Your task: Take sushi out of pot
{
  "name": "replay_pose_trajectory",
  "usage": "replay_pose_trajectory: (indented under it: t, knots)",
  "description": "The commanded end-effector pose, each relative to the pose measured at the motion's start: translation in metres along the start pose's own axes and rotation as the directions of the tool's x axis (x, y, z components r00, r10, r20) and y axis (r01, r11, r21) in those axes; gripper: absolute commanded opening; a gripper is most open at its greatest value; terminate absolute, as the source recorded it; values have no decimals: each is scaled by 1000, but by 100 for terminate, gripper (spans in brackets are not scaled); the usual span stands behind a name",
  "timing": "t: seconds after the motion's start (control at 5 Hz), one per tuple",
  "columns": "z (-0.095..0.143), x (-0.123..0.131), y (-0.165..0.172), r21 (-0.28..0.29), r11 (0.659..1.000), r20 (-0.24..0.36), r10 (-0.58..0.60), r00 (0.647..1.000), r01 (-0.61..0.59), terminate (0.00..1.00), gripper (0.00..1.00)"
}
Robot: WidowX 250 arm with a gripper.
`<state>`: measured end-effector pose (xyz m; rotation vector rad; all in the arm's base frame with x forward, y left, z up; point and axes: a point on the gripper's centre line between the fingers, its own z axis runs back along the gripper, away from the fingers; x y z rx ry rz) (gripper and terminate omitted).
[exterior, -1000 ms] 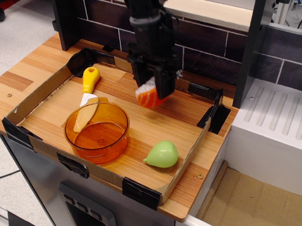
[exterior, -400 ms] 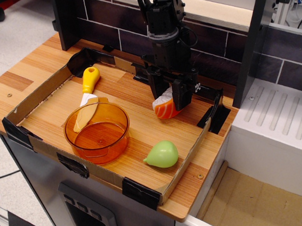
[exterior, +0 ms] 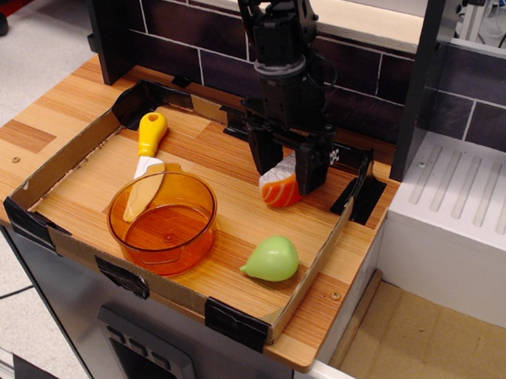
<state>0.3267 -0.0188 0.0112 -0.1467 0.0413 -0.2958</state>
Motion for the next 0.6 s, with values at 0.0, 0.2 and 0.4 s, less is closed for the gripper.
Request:
replay_pose_trajectory:
  t: [0.0,0.2,0.4]
  knots:
    - [30,-11,4,18,999,66,-29,997,28,0,100]
    - [48,-13,0,37,999,108,-28,994,24,0,100]
    - [72,-19,-2,53,998,148,-30,989,22,100,100]
